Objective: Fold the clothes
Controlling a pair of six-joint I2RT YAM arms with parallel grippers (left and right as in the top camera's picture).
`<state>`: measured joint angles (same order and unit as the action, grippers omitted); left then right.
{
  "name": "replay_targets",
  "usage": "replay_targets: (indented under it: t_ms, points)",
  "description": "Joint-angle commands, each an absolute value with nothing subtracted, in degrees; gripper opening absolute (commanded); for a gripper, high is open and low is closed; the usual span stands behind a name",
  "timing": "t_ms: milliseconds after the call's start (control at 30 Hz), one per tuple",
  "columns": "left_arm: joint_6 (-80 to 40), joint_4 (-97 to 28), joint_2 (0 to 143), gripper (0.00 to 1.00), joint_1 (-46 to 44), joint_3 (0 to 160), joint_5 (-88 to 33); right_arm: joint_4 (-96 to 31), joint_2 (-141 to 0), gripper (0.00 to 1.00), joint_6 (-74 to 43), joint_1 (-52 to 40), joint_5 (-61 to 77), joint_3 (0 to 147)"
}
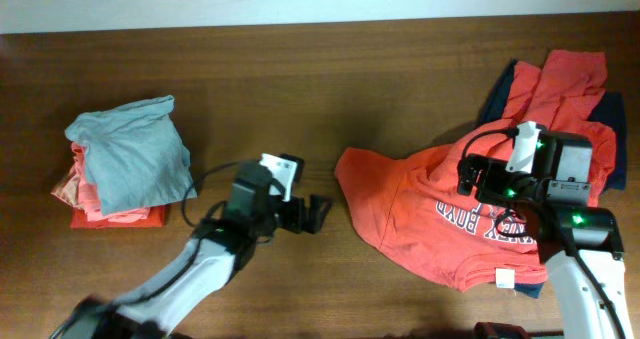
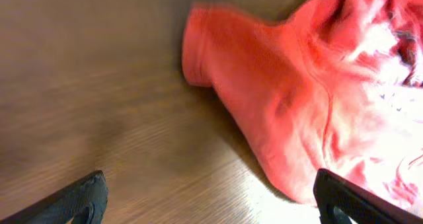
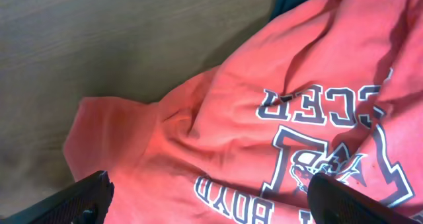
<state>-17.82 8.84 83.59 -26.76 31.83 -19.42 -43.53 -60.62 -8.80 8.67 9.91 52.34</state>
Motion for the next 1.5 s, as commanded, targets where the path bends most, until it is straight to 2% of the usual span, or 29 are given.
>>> replay_targets:
  t_ms: [0,400,433,500,567,600,633,800,967,1100,1233,1467]
  points:
    - [-24.9,10.7,91.2,0.99,-30.7,35.2,-20.2,-43.8,-60.0,0.98,-8.4,9.4,9.4,52.7]
    - [-24.8,10.7,107.8,0.99,-38.1,47.0,-20.2,-44.8,-60.0,0.98,-8.4,9.4,9.4,52.7]
    - [-24.8,10.7,108.7,0.98,-38.5,47.7,-20.2,-44.8,-60.0,0.99,-8.4,9.4,9.4,52.7]
    - [-24.8,10.7,109.9,0.89,-39.1,48.5,-20.2,-44.8,-60.0,0.98,-8.4,9.4,9.4,52.7]
    - [-24.8,11.4,110.1,0.68,-39.4,48.6,-20.2,-44.8,-60.0,0.98,-8.4,9.4,9.4,52.7]
    - [-24.8,12.4,110.1,0.30,-39.4,48.7,-20.2,-44.8,-60.0,0.99,-8.4,9.4,9.4,52.7]
    - [-24.5,13.0,110.1,0.02,-39.4,48.7,-20.2,-44.8,-60.0,0.99,-8.4,9.4,9.4,52.7]
    - [-22.9,13.2,107.0,0.00,-38.4,49.5,-21.6,-45.5,-60.0,0.99,-8.4,9.4,9.1,52.7]
    - [-19.7,13.1,92.5,0.00,-36.1,53.4,-22.8,-45.7,-60.4,0.99,-8.7,9.4,5.0,52.7]
    - [-11.6,12.6,81.7,0.00,-34.0,60.8,-13.7,-45.7,-61.5,0.99,-9.6,9.4,4.9,52.7]
    - [-7.0,5.2,77.4,0.00,-30.1,66.6,1.4,-46.4,-62.5,0.99,-9.5,9.4,4.9,52.7]
    - [-5.9,-12.3,81.5,0.00,-19.4,67.4,3.3,-47.2,-63.6,0.99,-9.5,9.4,4.9,52.7]
